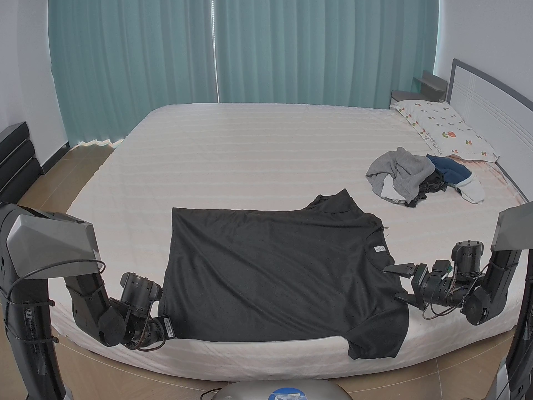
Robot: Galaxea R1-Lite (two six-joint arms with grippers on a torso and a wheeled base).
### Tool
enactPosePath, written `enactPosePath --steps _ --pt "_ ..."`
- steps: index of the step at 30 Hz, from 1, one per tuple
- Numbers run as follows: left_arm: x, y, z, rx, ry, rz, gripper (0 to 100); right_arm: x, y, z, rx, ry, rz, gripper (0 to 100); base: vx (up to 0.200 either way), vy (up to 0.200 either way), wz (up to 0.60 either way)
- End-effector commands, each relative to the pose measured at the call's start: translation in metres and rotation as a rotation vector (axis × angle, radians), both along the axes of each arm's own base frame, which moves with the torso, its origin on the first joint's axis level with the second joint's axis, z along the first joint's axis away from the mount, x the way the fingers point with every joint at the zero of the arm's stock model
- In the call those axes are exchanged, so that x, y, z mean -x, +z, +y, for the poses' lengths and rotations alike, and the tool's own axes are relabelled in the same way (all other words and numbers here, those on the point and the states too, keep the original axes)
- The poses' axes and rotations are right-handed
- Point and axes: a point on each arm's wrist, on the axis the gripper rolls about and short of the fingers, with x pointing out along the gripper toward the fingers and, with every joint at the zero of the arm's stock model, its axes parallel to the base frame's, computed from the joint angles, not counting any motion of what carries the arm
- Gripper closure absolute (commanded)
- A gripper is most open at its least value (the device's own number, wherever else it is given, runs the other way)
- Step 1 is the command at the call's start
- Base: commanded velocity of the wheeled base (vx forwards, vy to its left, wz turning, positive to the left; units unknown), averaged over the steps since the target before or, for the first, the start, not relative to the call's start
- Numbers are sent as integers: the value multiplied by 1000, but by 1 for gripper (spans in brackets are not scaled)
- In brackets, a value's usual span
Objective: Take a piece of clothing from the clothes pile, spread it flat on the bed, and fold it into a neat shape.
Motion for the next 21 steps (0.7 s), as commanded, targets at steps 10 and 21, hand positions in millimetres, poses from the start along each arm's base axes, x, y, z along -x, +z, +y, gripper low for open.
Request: enactPosePath --steps 10,21 --pt "8 1 17 -50 4 25 100 18 21 0 154 7 -101 0 0 0 0" --pt "13 -2 20 -74 -24 47 100 28 -8 -3 269 92 -6 0 0 0 0"
